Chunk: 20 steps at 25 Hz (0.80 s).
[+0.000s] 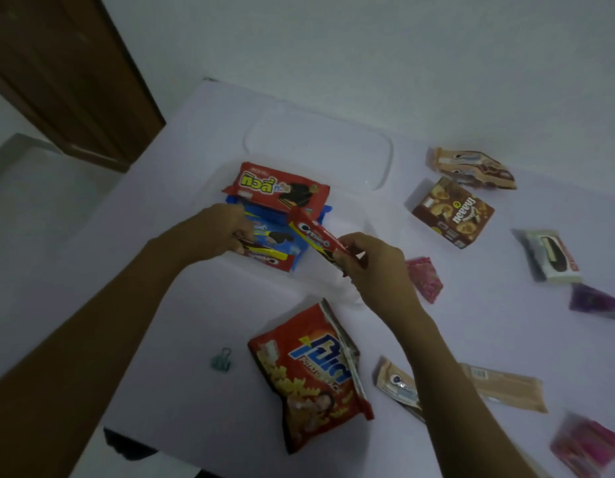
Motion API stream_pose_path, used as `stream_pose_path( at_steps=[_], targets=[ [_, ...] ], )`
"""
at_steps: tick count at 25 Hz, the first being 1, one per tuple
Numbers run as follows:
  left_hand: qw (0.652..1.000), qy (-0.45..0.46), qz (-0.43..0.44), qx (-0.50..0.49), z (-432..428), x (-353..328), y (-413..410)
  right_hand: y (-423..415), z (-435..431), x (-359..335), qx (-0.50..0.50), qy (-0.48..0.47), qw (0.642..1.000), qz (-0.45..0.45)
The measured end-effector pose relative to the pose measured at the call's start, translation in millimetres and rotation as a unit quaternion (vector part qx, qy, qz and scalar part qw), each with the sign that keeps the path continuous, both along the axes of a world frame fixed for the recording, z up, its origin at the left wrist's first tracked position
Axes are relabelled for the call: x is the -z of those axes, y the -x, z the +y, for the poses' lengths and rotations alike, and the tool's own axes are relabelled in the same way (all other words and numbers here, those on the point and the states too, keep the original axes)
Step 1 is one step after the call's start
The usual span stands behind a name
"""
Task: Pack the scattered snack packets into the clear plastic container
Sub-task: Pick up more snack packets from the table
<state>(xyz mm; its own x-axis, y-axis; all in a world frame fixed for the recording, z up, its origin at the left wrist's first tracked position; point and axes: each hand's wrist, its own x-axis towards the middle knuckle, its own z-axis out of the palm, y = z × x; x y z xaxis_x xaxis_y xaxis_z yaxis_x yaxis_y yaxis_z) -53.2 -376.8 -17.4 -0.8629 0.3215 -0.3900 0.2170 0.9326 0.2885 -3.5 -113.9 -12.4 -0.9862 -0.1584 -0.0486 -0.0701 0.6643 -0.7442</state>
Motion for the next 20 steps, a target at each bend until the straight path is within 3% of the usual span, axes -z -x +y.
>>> stream_pose_path(
  at_steps=[6,12,15,17,20],
  targets=[
    [0.995,-0.01,-0.102,0.022,-0.6,3.6,7.7,16.2,-30.1,22.7,-0.06,-0.117,0.991,-0.011],
    [0.991,-0.021,-0.133,-0.003,-4.4,3.8,12.0,24.6,-48.9,28.3,-0.107,-0.141,0.984,-0.017],
    [0.994,-0.023,-0.105,-0.034,-14.1,4.0,8.1,27.4,-56.0,29.9,-0.127,-0.158,0.979,-0.027],
    [0.992,-0.079,-0.059,-0.082,-21.7,0.1,3.2,28.4,-60.1,32.1,-0.14,-0.174,0.974,-0.031],
    [0.963,-0.179,0.11,-0.168,-30.4,-2.3,-3.8,29.5,-70.6,35.4,-0.162,-0.192,0.968,-0.021]
  ],
)
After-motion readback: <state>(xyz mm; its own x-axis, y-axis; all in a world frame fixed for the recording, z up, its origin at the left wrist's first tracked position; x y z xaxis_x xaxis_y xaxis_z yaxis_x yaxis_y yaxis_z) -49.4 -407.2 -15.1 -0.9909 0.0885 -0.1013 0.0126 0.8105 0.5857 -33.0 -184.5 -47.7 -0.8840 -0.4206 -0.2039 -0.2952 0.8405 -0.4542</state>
